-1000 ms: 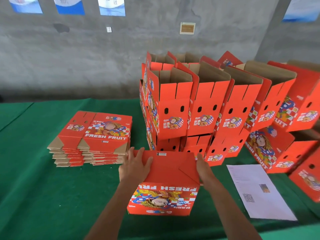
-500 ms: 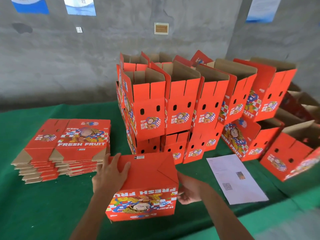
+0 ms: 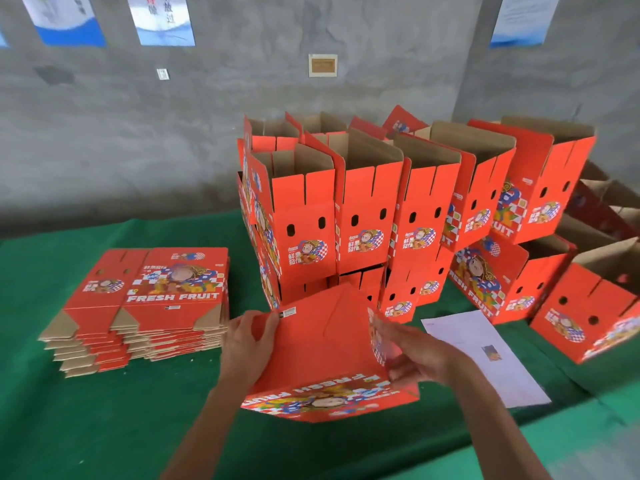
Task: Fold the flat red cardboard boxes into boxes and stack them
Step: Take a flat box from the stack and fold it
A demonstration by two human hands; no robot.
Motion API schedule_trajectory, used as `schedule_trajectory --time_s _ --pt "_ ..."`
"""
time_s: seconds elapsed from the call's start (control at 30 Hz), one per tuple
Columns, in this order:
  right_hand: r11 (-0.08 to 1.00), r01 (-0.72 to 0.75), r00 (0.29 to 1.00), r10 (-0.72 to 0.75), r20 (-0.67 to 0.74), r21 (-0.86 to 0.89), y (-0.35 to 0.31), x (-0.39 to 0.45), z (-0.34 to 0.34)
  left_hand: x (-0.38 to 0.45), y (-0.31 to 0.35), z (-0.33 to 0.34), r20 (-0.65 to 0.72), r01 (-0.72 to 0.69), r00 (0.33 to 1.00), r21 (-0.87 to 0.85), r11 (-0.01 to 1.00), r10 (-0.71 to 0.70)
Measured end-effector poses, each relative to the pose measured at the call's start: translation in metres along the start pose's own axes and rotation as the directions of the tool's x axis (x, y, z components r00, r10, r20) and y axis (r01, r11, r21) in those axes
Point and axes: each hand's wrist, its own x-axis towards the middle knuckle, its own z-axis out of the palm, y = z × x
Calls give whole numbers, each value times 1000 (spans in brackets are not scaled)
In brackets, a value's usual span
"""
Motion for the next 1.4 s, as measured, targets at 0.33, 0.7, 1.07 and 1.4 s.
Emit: schedule_trajectory --time_s 0.33,0.7,1.07,1.4 --pt "699 -9 819 -405 -406 -715 -9 -81 15 -17 78 77 746 201 661 -287 937 87" --pt "696 -342 742 -213 -636 -631 114 -14 46 -60 162 186 678 -28 590 -526 850 438" --pt "638 -359 743 -246 -622 -681 127 52 9 -34 200 259 465 83 840 -619 781 280" --pt "587 -208 864 -265 -429 -782 115 83 12 -15 207 263 152 -3 980 -645 764 132"
